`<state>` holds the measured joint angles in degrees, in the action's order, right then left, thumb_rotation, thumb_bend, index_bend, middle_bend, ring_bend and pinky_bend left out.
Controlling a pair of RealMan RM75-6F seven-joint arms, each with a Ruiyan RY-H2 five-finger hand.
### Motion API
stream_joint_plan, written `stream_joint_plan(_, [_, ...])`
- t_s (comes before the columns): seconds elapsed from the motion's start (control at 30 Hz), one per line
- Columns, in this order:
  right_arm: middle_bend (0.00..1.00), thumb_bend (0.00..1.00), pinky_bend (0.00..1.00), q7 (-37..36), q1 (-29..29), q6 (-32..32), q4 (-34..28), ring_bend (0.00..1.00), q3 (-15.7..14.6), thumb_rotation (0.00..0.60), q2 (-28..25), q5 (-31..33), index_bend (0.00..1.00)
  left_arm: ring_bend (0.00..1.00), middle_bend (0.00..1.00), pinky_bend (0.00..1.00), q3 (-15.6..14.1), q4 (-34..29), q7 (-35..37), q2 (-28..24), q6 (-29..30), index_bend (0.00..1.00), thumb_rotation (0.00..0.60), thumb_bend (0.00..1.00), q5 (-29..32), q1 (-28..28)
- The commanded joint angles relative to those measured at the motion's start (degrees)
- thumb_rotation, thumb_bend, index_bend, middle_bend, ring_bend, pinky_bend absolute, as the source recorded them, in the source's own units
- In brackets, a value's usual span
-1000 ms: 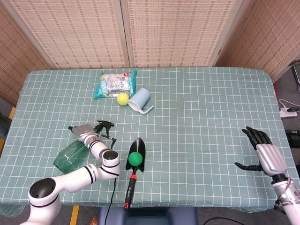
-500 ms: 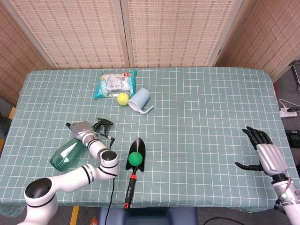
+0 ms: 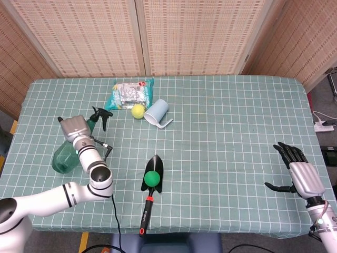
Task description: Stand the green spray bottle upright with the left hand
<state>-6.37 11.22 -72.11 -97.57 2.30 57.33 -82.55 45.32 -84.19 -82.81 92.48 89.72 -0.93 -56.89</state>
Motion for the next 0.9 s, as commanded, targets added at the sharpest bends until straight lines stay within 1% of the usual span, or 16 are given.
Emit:
stream_joint_plan(0.03, [0.00,0.00,0.00,0.4,-0.1,-0.2,0.1,0.00,0.0,0.600,0.1,-0.1,0.06,0.30,0.49,0.09,2.6,-8.3,6.4,-6.7,-1.9,0.75,0.600,0.39,-1.8,5.1])
stream_joint_plan(0.13, [0.00,0.00,0.00,0.9,-0.2,-0.5,0.0,0.00,0.0,0.600,0.3,-0.1,0.06,0.30,0.51,0.09,4.5,-14.1,11.7,-10.7,-4.5,0.75,0.600,0.39,-3.0,8.0])
stream_joint_plan(0.23, [0.00,0.00,0.00,1.8,-0.2,-0.6,0.0,0.00,0.1,0.600,0.5,0.0,0.06,0.31,0.51,0.09,5.2,-18.3,17.4,-13.3,-7.0,0.75,0.600,0.38,-4.4,10.5])
stream_joint_plan(0.3, [0.00,0.00,0.00,2.2,-0.2,-0.6,-0.1,0.00,0.1,0.600,0.7,0.0,0.06,0.29,0.51,0.08,5.1,-20.0,21.4,-14.2,-9.3,0.74,0.600,0.38,-6.2,11.7])
stream_joint_plan(0.4, [0.00,0.00,0.00,3.5,-0.2,-1.1,0.1,0.00,0.3,0.600,1.0,0.3,0.06,0.22,0.48,0.05,1.9,-20.9,29.3,-14.6,-13.0,0.71,0.600,0.38,-14.2,14.0])
stream_joint_plan(0.43, [0.00,0.00,0.00,4.0,-0.3,-1.4,0.1,0.00,0.4,0.600,1.3,0.3,0.06,0.22,0.47,0.05,1.0,-21.0,33.0,-14.3,-13.9,0.71,0.600,0.38,-16.2,15.0])
stream_joint_plan(0.53, [0.00,0.00,0.00,4.8,-0.3,-1.3,0.1,0.00,0.4,0.600,1.4,0.8,0.05,0.22,0.47,0.04,-0.3,-20.6,40.9,-13.2,-15.8,0.70,0.600,0.38,-18.3,16.6])
stream_joint_plan(0.7, [0.00,0.00,0.00,6.2,-0.3,-1.4,-0.2,0.00,0.6,0.600,1.7,1.3,0.05,0.22,0.47,0.03,-1.8,-17.9,50.2,-11.7,-18.7,0.68,0.600,0.38,-19.1,17.4])
stream_joint_plan(0.73, [0.00,0.00,0.00,6.5,-0.3,-1.3,-0.2,0.00,0.7,0.600,1.8,1.6,0.05,0.22,0.46,0.03,-2.0,-17.4,52.6,-11.4,-19.4,0.67,0.600,0.38,-20.1,17.7])
stream_joint_plan(0.77, [0.00,0.00,0.00,6.9,-0.3,-1.2,-0.3,0.00,0.7,0.600,1.8,1.8,0.05,0.21,0.46,0.03,-2.4,-17.1,54.7,-11.1,-20.1,0.67,0.600,0.38,-21.7,18.0])
stream_joint_plan(0.8, [0.00,0.00,0.00,7.4,-0.2,-1.0,-0.3,0.00,0.8,0.600,1.9,2.2,0.05,0.20,0.45,0.02,-3.2,-16.7,57.6,-10.7,-20.7,0.66,0.600,0.38,-24.6,18.5])
stream_joint_plan(0.9, [0.00,0.00,0.00,8.6,-0.1,-0.9,-0.4,0.00,0.8,0.600,2.1,2.5,0.05,0.19,0.44,0.01,-5.4,-15.3,65.0,-8.9,-20.8,0.64,0.600,0.37,-31.3,19.9])
